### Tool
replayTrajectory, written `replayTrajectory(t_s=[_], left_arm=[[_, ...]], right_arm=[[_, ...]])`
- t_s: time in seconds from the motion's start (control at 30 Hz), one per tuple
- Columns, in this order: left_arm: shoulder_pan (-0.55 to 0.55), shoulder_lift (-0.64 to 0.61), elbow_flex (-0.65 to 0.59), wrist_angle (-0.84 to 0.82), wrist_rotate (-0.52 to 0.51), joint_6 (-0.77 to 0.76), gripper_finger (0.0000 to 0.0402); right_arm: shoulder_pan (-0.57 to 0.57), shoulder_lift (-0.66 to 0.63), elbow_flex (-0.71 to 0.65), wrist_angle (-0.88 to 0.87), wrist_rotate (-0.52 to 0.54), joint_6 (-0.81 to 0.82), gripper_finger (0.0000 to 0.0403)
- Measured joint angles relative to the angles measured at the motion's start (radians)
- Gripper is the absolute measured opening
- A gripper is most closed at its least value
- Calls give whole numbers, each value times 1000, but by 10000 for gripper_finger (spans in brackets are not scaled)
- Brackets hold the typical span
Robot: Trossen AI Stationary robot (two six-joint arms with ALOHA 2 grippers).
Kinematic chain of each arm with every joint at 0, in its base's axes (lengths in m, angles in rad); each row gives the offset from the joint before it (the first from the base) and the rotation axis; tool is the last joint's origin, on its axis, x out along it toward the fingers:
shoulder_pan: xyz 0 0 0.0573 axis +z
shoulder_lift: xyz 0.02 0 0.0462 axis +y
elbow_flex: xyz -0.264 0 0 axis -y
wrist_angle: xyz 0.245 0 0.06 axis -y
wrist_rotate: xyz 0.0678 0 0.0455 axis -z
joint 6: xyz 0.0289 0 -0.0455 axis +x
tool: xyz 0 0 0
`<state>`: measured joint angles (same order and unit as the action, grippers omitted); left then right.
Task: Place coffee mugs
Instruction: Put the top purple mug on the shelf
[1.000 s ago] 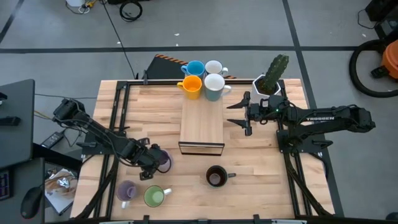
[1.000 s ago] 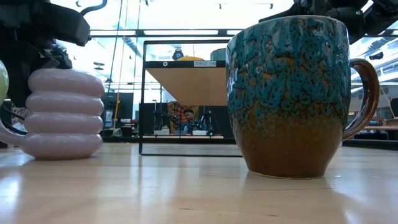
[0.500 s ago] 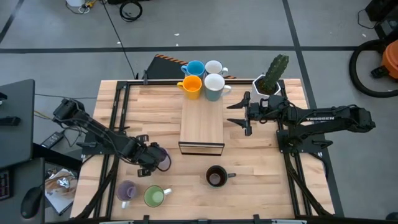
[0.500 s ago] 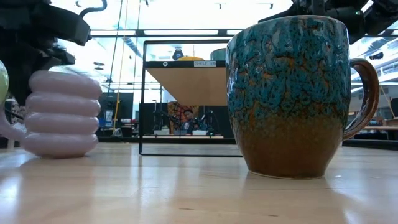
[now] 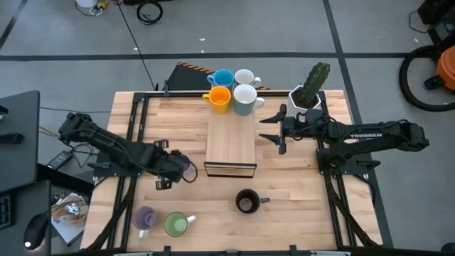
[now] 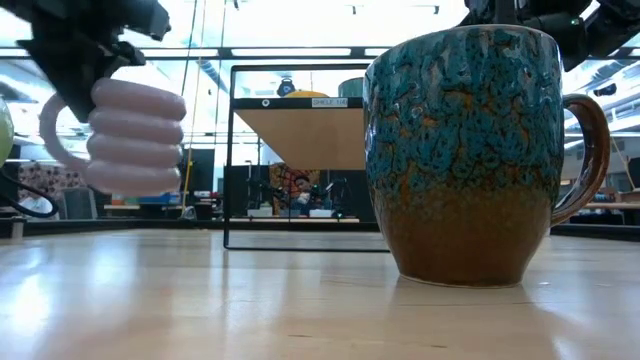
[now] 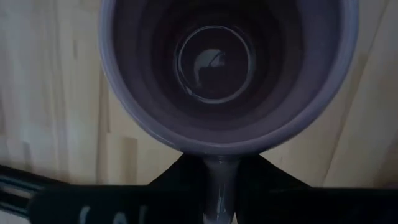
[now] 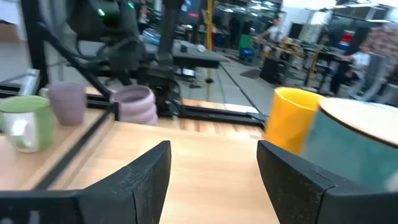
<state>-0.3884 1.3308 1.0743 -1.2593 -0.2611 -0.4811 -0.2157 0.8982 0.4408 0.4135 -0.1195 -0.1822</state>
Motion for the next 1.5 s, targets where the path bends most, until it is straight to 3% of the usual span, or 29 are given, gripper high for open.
replayTrajectory(t_s=[0.4,0.9,1.07,1.33,1.5], left_arm=[[143,-96,113,-60,-31,167,54],[422,-101,295,-49,0,599,54],[532,-90,298,45,88,720,54],[658,-2,304,120,257,781,54],[684,108,409,86,280,827,54]], right_arm=[[0,0,0,-42,30,22,244],[0,-89,0,-191,112,97,244],[-1,-82,0,-177,112,84,244],[0,-79,0,-154,103,50,244],[-1,-79,0,-154,101,26,244]])
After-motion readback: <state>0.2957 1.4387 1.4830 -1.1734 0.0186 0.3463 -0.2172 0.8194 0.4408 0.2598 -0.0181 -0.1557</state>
